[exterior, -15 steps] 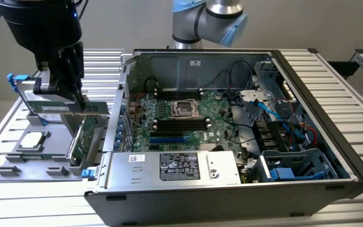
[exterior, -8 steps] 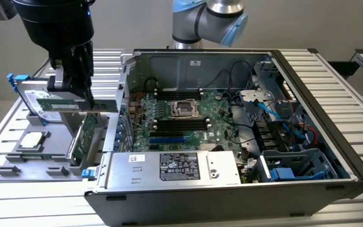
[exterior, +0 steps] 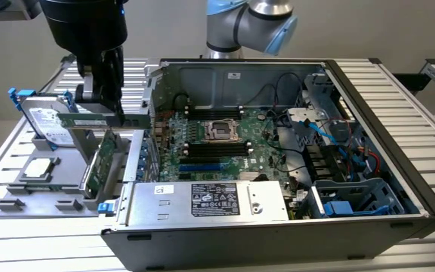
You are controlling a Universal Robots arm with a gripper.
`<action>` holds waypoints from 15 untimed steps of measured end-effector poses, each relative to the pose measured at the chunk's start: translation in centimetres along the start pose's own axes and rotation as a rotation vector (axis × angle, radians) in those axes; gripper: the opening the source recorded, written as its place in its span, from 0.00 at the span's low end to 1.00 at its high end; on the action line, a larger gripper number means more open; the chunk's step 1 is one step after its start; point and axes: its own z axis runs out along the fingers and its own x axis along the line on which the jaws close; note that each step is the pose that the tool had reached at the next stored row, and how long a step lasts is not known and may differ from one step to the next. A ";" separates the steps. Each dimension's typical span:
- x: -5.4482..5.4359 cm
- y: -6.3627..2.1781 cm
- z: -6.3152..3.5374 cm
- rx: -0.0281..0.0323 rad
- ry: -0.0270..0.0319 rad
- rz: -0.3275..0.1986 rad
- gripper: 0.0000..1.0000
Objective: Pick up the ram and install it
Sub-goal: 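Pick up the ram and move it above insertion slot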
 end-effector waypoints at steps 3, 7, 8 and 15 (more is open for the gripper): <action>-0.4 -0.51 -0.04 0.0004 0.0001 0.000 0.14; -1.0 -1.20 -0.07 0.0011 0.0000 0.000 0.14; -1.1 -1.36 -0.08 0.0012 0.0001 0.000 0.14; -1.8 -2.51 -0.16 0.0015 0.0003 -0.002 0.14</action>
